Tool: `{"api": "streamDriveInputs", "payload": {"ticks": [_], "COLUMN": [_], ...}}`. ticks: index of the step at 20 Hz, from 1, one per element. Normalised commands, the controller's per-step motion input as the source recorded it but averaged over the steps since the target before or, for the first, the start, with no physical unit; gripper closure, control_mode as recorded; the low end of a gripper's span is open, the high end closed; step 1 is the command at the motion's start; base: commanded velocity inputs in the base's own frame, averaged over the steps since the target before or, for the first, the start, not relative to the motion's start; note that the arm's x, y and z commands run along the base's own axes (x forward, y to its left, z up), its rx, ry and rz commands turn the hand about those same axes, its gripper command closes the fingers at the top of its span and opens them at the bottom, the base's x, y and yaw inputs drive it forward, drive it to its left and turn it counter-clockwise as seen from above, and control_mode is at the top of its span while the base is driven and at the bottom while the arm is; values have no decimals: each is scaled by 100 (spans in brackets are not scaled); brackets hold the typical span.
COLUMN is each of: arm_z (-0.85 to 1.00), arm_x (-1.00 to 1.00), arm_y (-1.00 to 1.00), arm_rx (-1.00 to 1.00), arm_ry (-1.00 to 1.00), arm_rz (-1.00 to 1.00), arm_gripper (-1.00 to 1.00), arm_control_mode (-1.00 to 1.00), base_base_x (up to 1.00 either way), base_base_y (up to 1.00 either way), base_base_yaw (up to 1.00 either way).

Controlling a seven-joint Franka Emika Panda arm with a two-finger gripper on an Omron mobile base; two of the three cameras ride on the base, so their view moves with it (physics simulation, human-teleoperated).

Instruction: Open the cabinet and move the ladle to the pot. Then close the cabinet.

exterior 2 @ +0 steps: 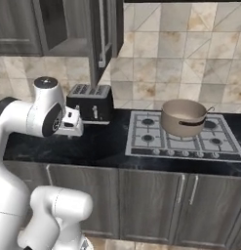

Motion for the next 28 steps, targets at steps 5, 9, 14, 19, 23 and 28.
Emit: {"api": "streamDriveInputs", "payload": {"ticks": [5,9,14,19,23,28], "arm_z": [0,0,0,0,0,11], "arm_x": [0,0,0,0,0,-14], "arm_y": [0,0,0,0,0,3], "arm_rx": [0,0,0,0,0,0], "arm_ry": [0,0,0,0,0,-4], "arm_rz": [0,0,0,0,0,0], "arm_gripper": [-100,-100,-100,-100,-100,-100], "arm_control_mode": [100,100,100,100,100,-100], "base_base_x": [58,50,57,57,35,7], "base_base_y": [21,13,15,23,17,8], "base_base_yaw": [0,0,0,0,0,0]}}
